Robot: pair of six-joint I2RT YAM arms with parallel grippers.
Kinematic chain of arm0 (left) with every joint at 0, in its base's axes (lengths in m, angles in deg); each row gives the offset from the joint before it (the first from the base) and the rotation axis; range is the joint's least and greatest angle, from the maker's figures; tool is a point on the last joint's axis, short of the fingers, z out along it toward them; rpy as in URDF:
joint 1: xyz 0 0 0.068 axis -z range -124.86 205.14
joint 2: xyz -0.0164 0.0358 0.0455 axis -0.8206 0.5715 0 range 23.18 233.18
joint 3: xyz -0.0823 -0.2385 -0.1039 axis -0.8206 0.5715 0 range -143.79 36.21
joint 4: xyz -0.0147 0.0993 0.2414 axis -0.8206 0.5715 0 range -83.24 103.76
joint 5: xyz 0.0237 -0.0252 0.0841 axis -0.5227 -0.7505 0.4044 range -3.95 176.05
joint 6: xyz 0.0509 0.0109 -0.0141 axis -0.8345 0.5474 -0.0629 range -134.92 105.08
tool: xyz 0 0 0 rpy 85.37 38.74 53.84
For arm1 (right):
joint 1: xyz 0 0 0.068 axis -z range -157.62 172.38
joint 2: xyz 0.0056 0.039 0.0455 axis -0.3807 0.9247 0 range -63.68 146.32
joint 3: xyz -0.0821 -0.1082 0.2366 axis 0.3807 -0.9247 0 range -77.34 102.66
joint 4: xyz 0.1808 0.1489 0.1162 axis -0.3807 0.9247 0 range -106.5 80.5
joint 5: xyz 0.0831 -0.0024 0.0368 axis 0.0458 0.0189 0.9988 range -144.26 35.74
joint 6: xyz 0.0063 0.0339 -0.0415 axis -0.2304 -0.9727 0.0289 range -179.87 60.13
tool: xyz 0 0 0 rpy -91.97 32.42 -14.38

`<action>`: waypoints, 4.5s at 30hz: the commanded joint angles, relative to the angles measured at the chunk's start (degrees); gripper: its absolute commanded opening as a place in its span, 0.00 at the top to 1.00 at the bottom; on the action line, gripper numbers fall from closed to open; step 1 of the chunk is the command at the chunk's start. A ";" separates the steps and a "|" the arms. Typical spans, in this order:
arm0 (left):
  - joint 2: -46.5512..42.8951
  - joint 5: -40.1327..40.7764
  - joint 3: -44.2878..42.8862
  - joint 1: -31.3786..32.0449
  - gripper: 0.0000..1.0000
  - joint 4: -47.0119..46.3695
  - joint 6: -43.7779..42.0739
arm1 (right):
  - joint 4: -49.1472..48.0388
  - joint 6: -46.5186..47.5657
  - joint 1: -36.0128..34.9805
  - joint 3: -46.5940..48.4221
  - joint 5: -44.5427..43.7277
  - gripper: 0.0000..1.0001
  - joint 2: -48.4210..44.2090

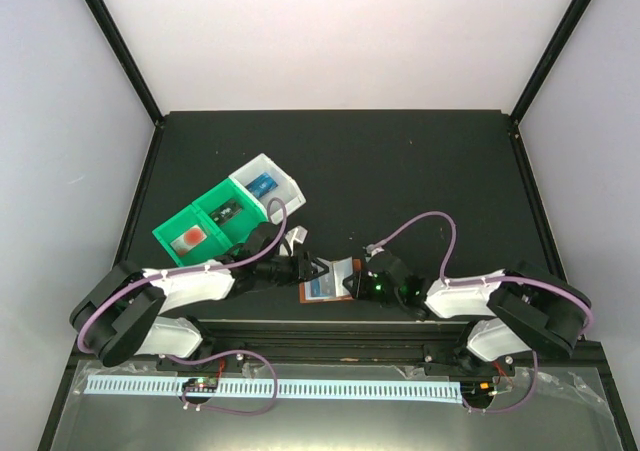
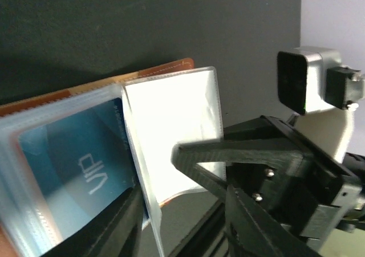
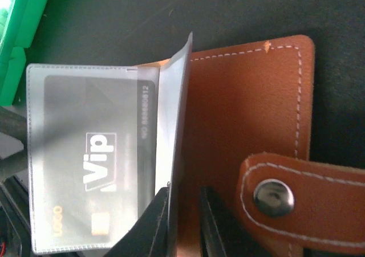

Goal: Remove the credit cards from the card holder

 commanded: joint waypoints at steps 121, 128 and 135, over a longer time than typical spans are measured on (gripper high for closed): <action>7.53 11.58 -3.78 4.37 0.54 1.06 -3.29 | 21.27 13.15 -0.12 9.48 -7.70 0.88 -10.65; 8.19 10.56 -3.19 4.39 0.54 -0.30 -2.65 | 18.98 12.76 0.05 9.47 -6.99 0.93 -4.22; 8.42 10.81 -3.21 4.46 0.54 -1.10 -2.41 | 13.78 10.72 0.06 5.71 -5.82 0.96 1.04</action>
